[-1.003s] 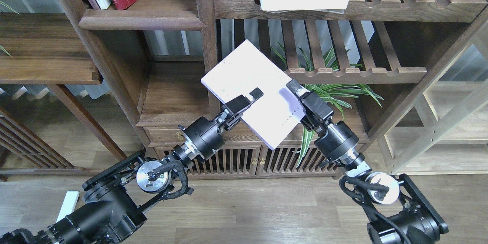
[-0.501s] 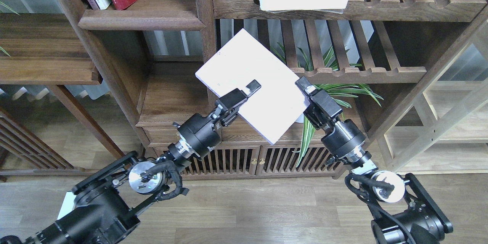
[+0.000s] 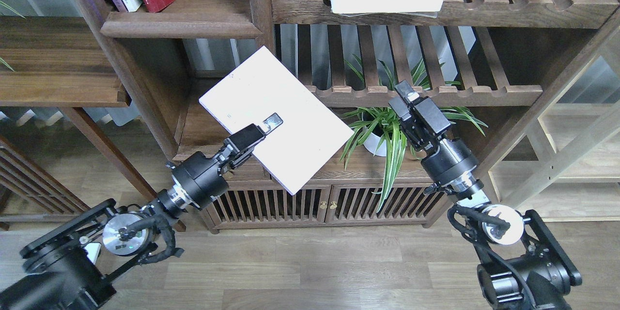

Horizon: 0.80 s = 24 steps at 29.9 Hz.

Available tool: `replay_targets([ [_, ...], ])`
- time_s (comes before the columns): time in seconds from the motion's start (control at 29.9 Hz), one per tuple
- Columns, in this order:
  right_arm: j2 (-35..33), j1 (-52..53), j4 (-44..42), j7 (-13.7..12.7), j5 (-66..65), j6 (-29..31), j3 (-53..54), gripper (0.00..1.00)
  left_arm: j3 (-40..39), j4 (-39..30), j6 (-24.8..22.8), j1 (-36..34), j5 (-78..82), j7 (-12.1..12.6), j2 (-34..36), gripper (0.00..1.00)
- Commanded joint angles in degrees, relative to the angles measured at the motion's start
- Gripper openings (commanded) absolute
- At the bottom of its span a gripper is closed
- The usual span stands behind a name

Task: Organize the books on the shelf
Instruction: 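Release the right gripper and carry the white book away with the left gripper, then lift the white book with the left gripper up onto the upper shelf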

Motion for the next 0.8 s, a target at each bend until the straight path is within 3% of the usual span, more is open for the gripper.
replay_targets([
  [0.0,-2.70,0.09,-1.51,0.04,0.07,0.00,0.11,0.81,-0.07,-1.30,0.00,-0.07,2.03,0.33,5.18,0.00],
  [0.27,-7.89,1.49,-2.74,-0.05,-0.11,0.00,-0.24,0.81,-2.61,-3.67,0.00,-0.60,3.97,3.39,16.96,0.00],
  [0.33,-9.38,2.10,-3.44,-0.14,-0.28,0.00,-0.51,0.81,-4.63,-3.93,0.00,-0.60,4.06,6.11,18.63,0.00],
  [0.47,-11.06,2.72,-5.03,-0.14,-0.28,0.00,-0.86,0.81,-11.47,-4.37,0.00,-0.60,4.15,14.89,21.01,0.00],
  [0.67,-11.15,2.90,-6.34,-0.31,-0.98,0.00,-1.74,0.82,-20.62,-4.64,0.00,-0.69,4.15,24.92,21.10,0.00],
  [0.77,-10.97,3.33,-7.14,-0.31,-1.60,0.00,-2.00,0.83,-24.14,-4.90,0.00,-0.60,4.15,25.25,21.37,0.00],
])
